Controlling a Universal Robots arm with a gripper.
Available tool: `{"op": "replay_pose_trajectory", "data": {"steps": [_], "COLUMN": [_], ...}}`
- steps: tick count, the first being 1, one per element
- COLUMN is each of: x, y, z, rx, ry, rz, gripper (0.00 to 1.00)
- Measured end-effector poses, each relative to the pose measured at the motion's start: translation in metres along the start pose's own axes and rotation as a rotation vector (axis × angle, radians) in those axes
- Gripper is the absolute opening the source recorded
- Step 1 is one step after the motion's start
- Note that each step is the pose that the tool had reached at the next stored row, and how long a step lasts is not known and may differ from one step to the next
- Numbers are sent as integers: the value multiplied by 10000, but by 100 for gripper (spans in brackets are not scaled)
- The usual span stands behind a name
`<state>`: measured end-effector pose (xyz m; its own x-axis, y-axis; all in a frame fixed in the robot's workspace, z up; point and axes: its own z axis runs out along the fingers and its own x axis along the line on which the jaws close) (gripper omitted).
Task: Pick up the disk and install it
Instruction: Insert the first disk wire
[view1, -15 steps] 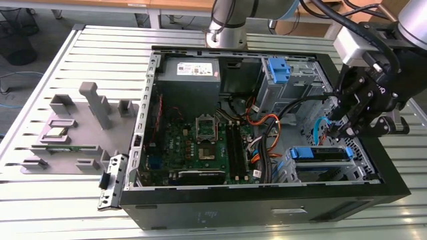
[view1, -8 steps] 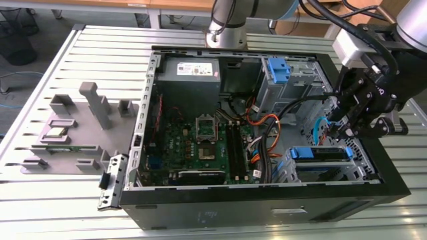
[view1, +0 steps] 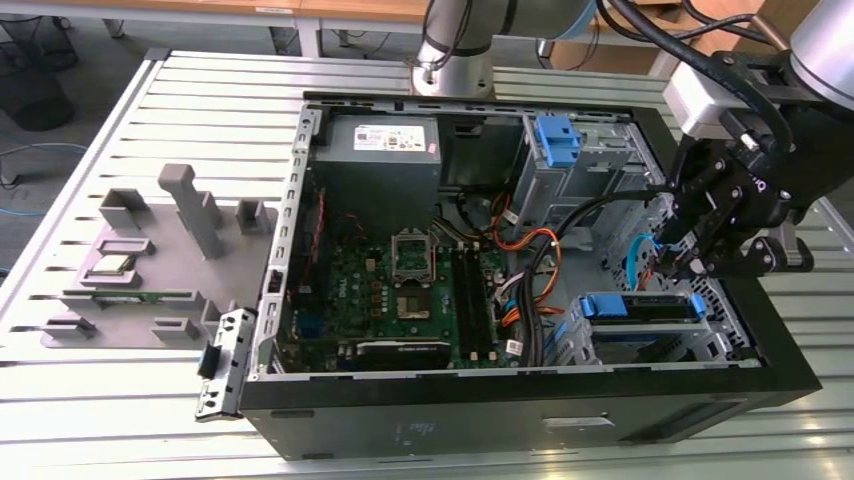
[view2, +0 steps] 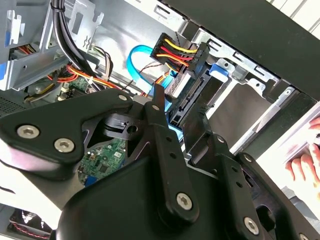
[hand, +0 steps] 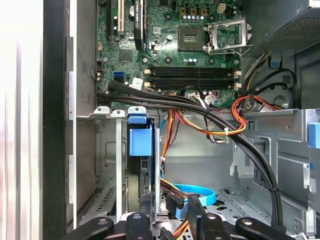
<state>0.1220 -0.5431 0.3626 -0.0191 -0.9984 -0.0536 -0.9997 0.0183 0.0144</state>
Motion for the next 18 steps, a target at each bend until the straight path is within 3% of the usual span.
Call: {"op": "replay_pose_trajectory", "data": {"steps": [8, 12, 14, 16, 18], "x": [0, 0, 0, 0, 0], "y": [0, 0, 0, 0, 0], "z": [1, 1, 1, 1, 1], "rx": [0, 0, 0, 0, 0], "ry": [1, 2, 2, 2, 2], "rz": [0, 0, -1, 0, 0], "gripper": [42, 28, 28, 16, 16]}}
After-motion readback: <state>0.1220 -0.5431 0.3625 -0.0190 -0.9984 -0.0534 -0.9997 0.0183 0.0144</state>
